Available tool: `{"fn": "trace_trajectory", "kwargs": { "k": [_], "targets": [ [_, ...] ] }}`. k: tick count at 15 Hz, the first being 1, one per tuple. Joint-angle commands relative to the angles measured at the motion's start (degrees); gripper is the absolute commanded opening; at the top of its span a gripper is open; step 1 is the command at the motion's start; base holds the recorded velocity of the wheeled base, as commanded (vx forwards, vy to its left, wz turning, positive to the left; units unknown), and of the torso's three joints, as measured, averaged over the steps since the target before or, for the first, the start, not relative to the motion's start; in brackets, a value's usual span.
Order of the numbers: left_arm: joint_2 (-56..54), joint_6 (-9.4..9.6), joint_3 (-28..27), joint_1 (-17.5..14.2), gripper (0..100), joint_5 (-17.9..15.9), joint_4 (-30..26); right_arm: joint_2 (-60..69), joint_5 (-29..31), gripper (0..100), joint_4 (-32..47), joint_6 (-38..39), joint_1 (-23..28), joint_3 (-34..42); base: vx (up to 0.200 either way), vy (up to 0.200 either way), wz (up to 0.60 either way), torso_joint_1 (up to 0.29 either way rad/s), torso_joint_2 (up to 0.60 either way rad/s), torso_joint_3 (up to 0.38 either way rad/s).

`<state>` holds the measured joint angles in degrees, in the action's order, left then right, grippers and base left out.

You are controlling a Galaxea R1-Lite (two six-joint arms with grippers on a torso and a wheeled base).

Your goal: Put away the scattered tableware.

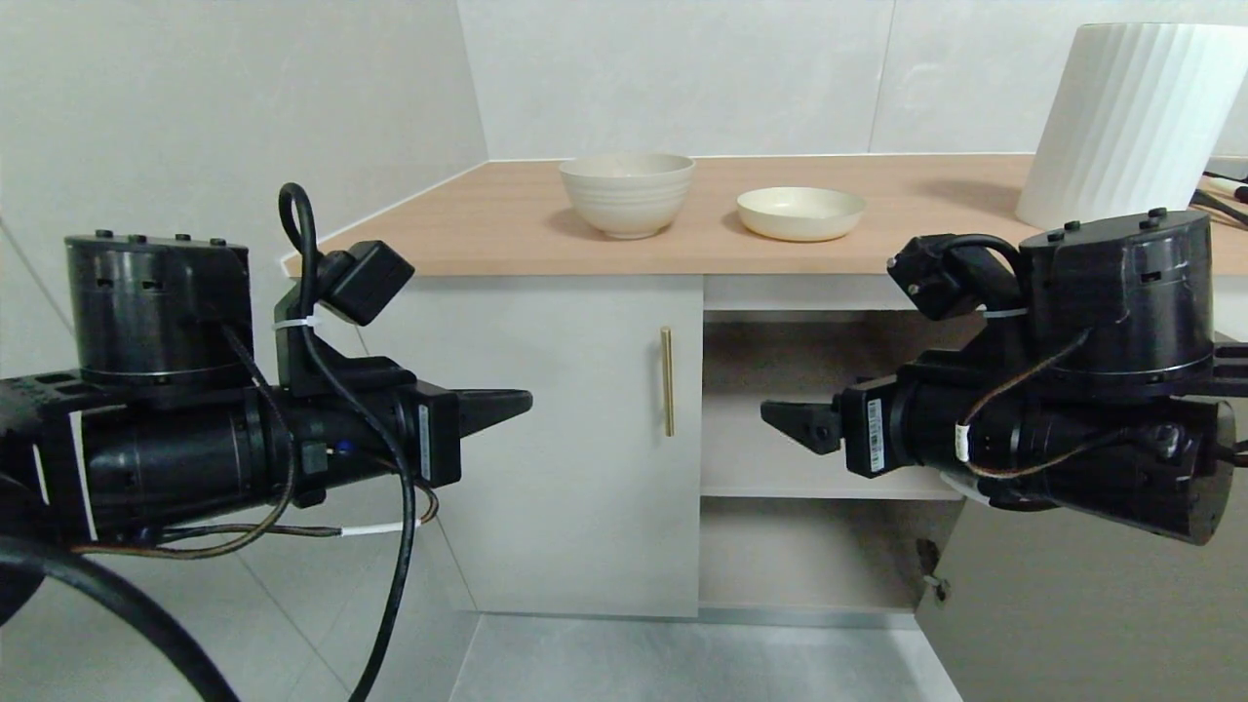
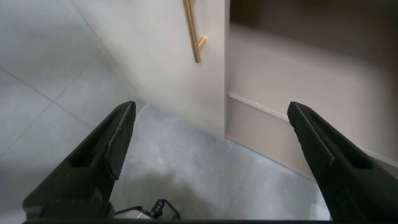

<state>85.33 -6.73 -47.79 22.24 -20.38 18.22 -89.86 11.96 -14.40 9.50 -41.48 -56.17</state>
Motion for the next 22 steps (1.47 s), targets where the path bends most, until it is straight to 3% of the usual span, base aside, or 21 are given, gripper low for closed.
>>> {"fn": "trace_trajectory", "kwargs": {
  "k": [1,5,14,22],
  "targets": [
    [0.1,-0.04,0.0,0.0,0,0.0,0.1,-0.1,0.0,100,0.0,0.0,0.1,0.0,0.0,0.0,0.0,0.0,0.0,0.0],
    [0.1,0.14,0.3,0.0,0,-0.1,1.0,-0.1,0.0,100,0.0,0.1,0.4,0.0,0.0,0.0,0.0,0.0,0.0,0.0],
    [-1.0,0.23,0.4,0.0,0,0.3,1.0,0.4,-0.4,100,-0.2,0.3,0.4,0.5,0.2,0.0,0.0,0.003,0.0,0.002],
    [-2.6,-0.13,0.9,0.0,0,0.3,1.3,1.8,-0.4,100,-0.5,0.2,1.0,1.9,0.0,0.0,0.0,0.0,0.0,0.0]
  ]
}}
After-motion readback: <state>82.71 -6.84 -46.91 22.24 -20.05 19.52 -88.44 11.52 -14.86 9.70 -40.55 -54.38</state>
